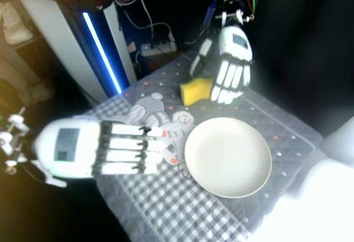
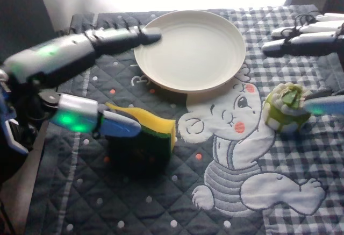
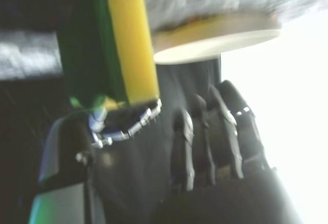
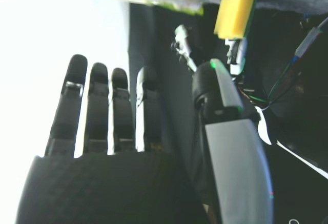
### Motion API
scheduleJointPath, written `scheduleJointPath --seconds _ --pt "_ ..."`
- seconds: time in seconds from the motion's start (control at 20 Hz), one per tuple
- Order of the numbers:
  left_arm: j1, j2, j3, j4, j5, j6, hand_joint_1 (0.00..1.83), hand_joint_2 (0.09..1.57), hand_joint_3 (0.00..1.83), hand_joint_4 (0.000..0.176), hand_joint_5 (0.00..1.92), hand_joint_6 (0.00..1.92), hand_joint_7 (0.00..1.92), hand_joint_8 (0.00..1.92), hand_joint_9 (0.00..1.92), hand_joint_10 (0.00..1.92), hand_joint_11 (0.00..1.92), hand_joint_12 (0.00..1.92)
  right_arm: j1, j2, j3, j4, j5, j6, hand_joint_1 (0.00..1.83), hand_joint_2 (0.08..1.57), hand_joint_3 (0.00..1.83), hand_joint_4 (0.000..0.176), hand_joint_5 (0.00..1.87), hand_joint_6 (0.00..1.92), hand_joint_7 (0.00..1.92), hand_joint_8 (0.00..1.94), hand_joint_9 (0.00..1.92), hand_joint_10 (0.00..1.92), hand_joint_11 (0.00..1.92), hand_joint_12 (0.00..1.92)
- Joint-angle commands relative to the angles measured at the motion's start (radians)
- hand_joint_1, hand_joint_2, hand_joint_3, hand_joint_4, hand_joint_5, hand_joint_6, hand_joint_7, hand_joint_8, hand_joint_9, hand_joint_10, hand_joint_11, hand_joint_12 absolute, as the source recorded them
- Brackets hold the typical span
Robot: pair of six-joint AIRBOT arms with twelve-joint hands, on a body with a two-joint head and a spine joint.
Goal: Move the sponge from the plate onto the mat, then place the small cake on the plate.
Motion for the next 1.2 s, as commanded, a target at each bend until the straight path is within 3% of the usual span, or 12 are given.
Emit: scheduleJointPath --seconds 0.0,0.15,0.25,0.45,0.5,0.6,0.65,0.7,0.75,0.85,0.95,1.15 --pt "0.007 0.006 -0.004 -0.05 -0.2 -0.002 0.85 0.81 0.0 0.118 0.06 0.01 0.0 0.0 0.0 0.0 0.0 0.04 0.012 -0.005 0.008 0.025 0.072 0.018 0.86 1.06 0.0 0.131 0.32 0.0 0.23 0.0 0.3 0.0 0.08 0.94" --pt "0.076 0.028 -0.034 -0.134 -0.323 -0.002 0.83 0.79 0.0 0.157 0.0 0.0 0.0 0.0 0.0 0.0 0.0 0.0 0.023 -0.02 0.022 -0.037 0.026 0.058 0.98 0.99 0.0 0.126 0.35 0.0 0.23 0.0 0.32 0.0 0.04 1.05" --pt "0.102 0.036 -0.047 -0.15 -0.351 -0.002 0.85 0.79 0.0 0.15 0.0 0.0 0.0 0.0 0.0 0.0 0.07 0.04 0.032 -0.039 0.034 -0.063 -0.007 0.063 1.03 0.97 0.0 0.147 0.34 0.0 0.21 0.0 0.28 0.0 0.01 1.01" --pt "0.129 0.031 -0.049 -0.188 -0.365 -0.002 0.83 0.8 0.0 0.106 0.0 0.0 0.0 0.0 0.0 0.0 0.11 0.06 0.046 -0.075 0.058 -0.089 -0.053 0.063 1.07 0.95 0.0 0.14 0.37 0.01 0.24 0.01 0.32 0.02 0.03 1.0" --pt "0.137 0.031 -0.049 -0.194 -0.368 -0.002 0.84 0.8 0.0 0.083 0.01 0.0 0.0 0.0 0.0 0.0 0.1 0.07 0.049 -0.078 0.061 -0.095 -0.062 0.063 1.07 0.96 0.0 0.121 0.42 0.0 0.3 0.01 0.38 0.02 0.09 0.98" --pt "0.145 0.032 -0.049 -0.2 -0.371 -0.002 0.87 0.8 0.0 0.078 0.02 0.0 0.0 0.0 0.0 0.0 0.0 0.44 0.051 -0.079 0.064 -0.105 -0.074 0.063 1.16 1.0 0.0 0.05 0.56 0.01 0.54 0.01 0.7 0.19 0.42 1.15" --pt "0.148 0.032 -0.05 -0.203 -0.372 -0.002 0.89 0.8 0.0 0.074 0.02 0.0 0.0 0.0 0.0 0.0 0.0 0.43 0.051 -0.079 0.066 -0.109 -0.08 0.063 1.22 1.02 0.0 0.012 0.66 0.01 0.67 0.08 0.66 0.9 0.58 1.46" --pt "0.151 0.031 -0.051 -0.205 -0.373 -0.002 0.88 0.81 0.01 0.068 0.02 0.0 0.0 0.0 0.0 0.0 0.0 0.45 0.051 -0.079 0.069 -0.108 -0.082 0.063 1.24 1.14 0.02 0.0 0.83 0.69 0.8 1.18 0.72 1.52 0.74 1.68" --pt "0.153 0.031 -0.052 -0.207 -0.374 -0.002 0.88 0.81 0.01 0.058 0.02 0.0 0.0 0.0 0.0 0.0 0.0 0.52 0.051 -0.079 0.071 -0.108 -0.082 0.063 1.24 1.18 0.0 0.0 0.88 0.84 0.82 1.44 0.84 1.59 0.88 1.72" --pt "0.163 0.03 -0.054 -0.212 -0.376 -0.002 0.88 0.8 0.0 0.054 0.03 0.0 0.0 0.0 0.0 0.0 0.0 0.62 0.074 -0.078 0.078 -0.111 -0.081 0.063 1.23 1.18 0.0 0.0 0.95 0.87 0.81 1.48 0.88 1.59 0.91 1.74" --pt "0.174 0.031 -0.054 -0.217 -0.378 -0.002 0.93 0.8 0.0 0.062 0.03 0.0 0.0 0.0 0.0 0.0 0.0 0.64 0.124 -0.074 0.087 -0.131 -0.07 0.063 1.21 1.22 0.0 0.0 0.9 0.97 0.69 1.62 0.7 1.59 0.67 1.78" --pt "0.18 0.032 -0.056 -0.22 -0.387 -0.003 0.94 0.79 0.0 0.055 0.07 0.0 0.03 0.0 0.06 0.01 0.0 1.11 0.317 -0.099 0.131 -0.181 -0.043 0.063 1.35 1.15 0.0 0.0 0.97 0.92 0.92 1.16 0.77 1.36 0.59 1.48"
